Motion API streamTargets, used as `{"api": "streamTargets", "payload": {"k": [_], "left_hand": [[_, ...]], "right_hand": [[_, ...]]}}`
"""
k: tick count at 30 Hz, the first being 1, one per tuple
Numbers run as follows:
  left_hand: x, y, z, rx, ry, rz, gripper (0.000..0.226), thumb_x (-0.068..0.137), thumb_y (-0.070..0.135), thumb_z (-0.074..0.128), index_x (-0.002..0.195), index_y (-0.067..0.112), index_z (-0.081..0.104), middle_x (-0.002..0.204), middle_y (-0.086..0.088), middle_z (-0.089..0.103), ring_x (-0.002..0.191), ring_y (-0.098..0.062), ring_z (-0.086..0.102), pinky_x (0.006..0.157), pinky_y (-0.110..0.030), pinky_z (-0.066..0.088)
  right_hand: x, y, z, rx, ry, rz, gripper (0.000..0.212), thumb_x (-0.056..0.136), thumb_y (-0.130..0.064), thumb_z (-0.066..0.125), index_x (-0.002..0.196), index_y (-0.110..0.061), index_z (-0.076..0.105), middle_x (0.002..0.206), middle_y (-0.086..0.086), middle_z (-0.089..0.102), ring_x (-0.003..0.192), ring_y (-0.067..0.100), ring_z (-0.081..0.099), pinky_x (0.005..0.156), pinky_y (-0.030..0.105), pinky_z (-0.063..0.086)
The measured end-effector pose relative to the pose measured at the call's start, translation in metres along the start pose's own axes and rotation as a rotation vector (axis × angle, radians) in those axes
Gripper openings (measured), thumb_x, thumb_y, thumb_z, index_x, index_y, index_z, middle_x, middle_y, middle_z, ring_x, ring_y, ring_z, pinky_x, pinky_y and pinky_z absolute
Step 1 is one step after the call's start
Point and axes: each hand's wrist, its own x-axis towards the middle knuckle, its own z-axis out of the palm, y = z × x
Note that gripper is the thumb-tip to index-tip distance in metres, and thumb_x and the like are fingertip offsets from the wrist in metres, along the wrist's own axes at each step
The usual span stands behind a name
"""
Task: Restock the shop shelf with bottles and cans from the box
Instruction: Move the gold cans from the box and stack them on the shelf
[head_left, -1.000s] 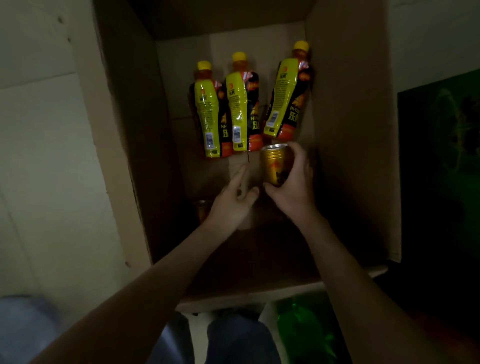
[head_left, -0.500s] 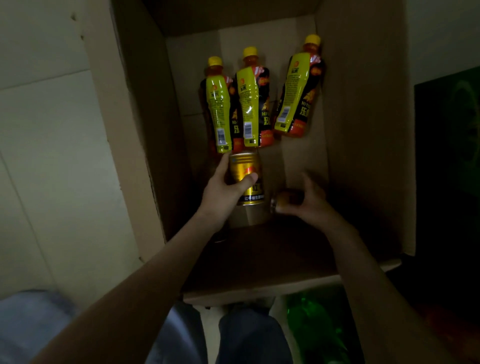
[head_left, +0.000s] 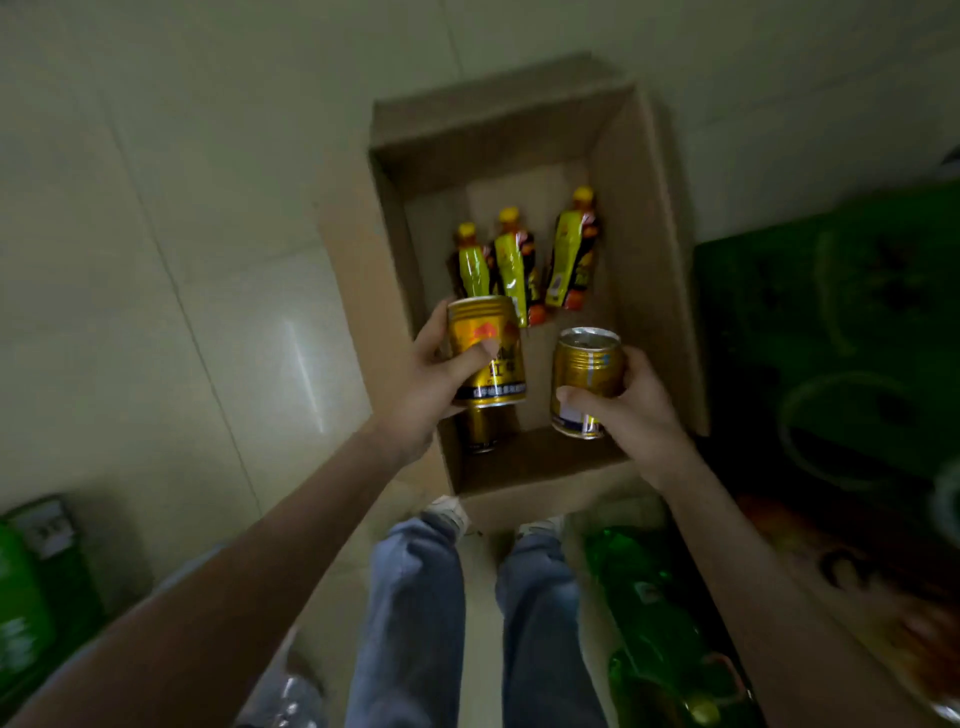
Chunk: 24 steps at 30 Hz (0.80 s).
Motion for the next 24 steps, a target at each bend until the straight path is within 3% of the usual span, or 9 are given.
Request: {"api": "streamTargets", "payload": {"k": [3, 6, 10, 13, 16, 18, 20, 22, 24], "left_hand": [[-0.084, 0.078, 0.0, 0.025, -0.121, 0.059, 0.057, 0.077, 0.03, 0.073, 0.124, 0.05, 0.046, 0.122, 0.005, 0.063, 0.108, -0.019, 0.064, 0.088, -0.043, 0.053], [-0.167, 0.147, 0.006, 0.076, -0.262, 0.109, 0.055, 0.076, 0.027, 0.073, 0.117, 0.053, 0.047, 0.119, 0.009, 0.066, 0.108, -0.019, 0.065, 0.086, -0.042, 0.054], [-0.274, 0.219, 0.022, 0.127, -0.434, 0.206, 0.068, 0.071, 0.03, 0.076, 0.13, 0.045, 0.048, 0.124, 0.006, 0.064, 0.112, -0.022, 0.063, 0.088, -0.047, 0.053], [-0.347, 0.256, 0.044, 0.172, -0.553, 0.273, 0.074, 0.076, 0.027, 0.071, 0.143, 0.033, 0.039, 0.134, -0.004, 0.058, 0.115, -0.026, 0.061, 0.088, -0.047, 0.053], [-0.417, 0.275, 0.072, 0.238, -0.695, 0.321, 0.076, 0.079, 0.022, 0.069, 0.146, 0.028, 0.034, 0.134, -0.005, 0.057, 0.116, -0.028, 0.06, 0.089, -0.047, 0.053], [-0.463, 0.277, 0.093, 0.299, -0.79, 0.354, 0.082, 0.072, 0.022, 0.075, 0.144, 0.03, 0.037, 0.13, -0.003, 0.06, 0.113, -0.026, 0.062, 0.087, -0.046, 0.054], [-0.507, 0.268, 0.116, 0.358, -0.877, 0.397, 0.084, 0.065, 0.026, 0.079, 0.14, 0.032, 0.041, 0.126, -0.002, 0.062, 0.109, -0.025, 0.063, 0.088, -0.046, 0.054], [-0.548, 0.25, 0.138, 0.408, -0.963, 0.425, 0.086, 0.062, 0.027, 0.081, 0.138, 0.032, 0.042, 0.123, -0.002, 0.064, 0.108, -0.024, 0.064, 0.086, -0.044, 0.054], [-0.59, 0.223, 0.164, 0.444, -1.03, 0.448, 0.08, 0.062, 0.024, 0.079, 0.135, 0.029, 0.045, 0.115, -0.002, 0.067, 0.101, -0.021, 0.066, 0.08, -0.037, 0.056]], "right_hand": [[-0.093, -0.077, -0.02, 0.234, -0.046, -0.005, 0.061, 0.069, -0.019, 0.082, 0.123, -0.025, 0.054, 0.111, 0.0, 0.067, 0.102, 0.019, 0.066, 0.09, 0.036, 0.051], [-0.187, -0.144, -0.039, 0.4, -0.088, -0.076, 0.071, 0.059, -0.029, 0.085, 0.124, -0.025, 0.056, 0.113, 0.004, 0.07, 0.103, 0.024, 0.068, 0.088, 0.042, 0.053], [-0.314, -0.21, -0.061, 0.564, -0.092, -0.227, 0.048, 0.07, -0.019, 0.068, 0.117, -0.015, 0.059, 0.102, 0.005, 0.073, 0.091, 0.021, 0.071, 0.072, 0.029, 0.057], [-0.402, -0.234, -0.077, 0.655, -0.038, -0.336, 0.041, 0.072, -0.019, 0.062, 0.113, -0.016, 0.06, 0.097, 0.002, 0.074, 0.088, 0.018, 0.071, 0.069, 0.028, 0.057], [-0.485, -0.233, -0.094, 0.769, 0.016, -0.427, 0.051, 0.073, -0.023, 0.067, 0.123, -0.016, 0.055, 0.104, 0.003, 0.073, 0.094, 0.018, 0.07, 0.069, 0.027, 0.056], [-0.54, -0.224, -0.105, 0.771, 0.063, -0.482, 0.081, 0.058, -0.036, 0.087, 0.128, -0.016, 0.051, 0.11, 0.004, 0.071, 0.099, 0.021, 0.069, 0.07, 0.028, 0.057], [-0.591, -0.209, -0.116, 0.737, 0.138, -0.533, 0.108, 0.038, -0.048, 0.094, 0.131, -0.019, 0.048, 0.117, 0.006, 0.069, 0.105, 0.024, 0.067, 0.073, 0.031, 0.058], [-0.639, -0.183, -0.126, 0.719, 0.236, -0.583, 0.113, 0.029, -0.051, 0.094, 0.128, -0.024, 0.048, 0.114, 0.005, 0.07, 0.103, 0.024, 0.068, 0.074, 0.032, 0.058], [-0.693, -0.151, -0.136, 0.69, 0.33, -0.628, 0.106, 0.029, -0.045, 0.096, 0.123, -0.028, 0.049, 0.106, 0.002, 0.072, 0.097, 0.022, 0.07, 0.07, 0.029, 0.058]]}}
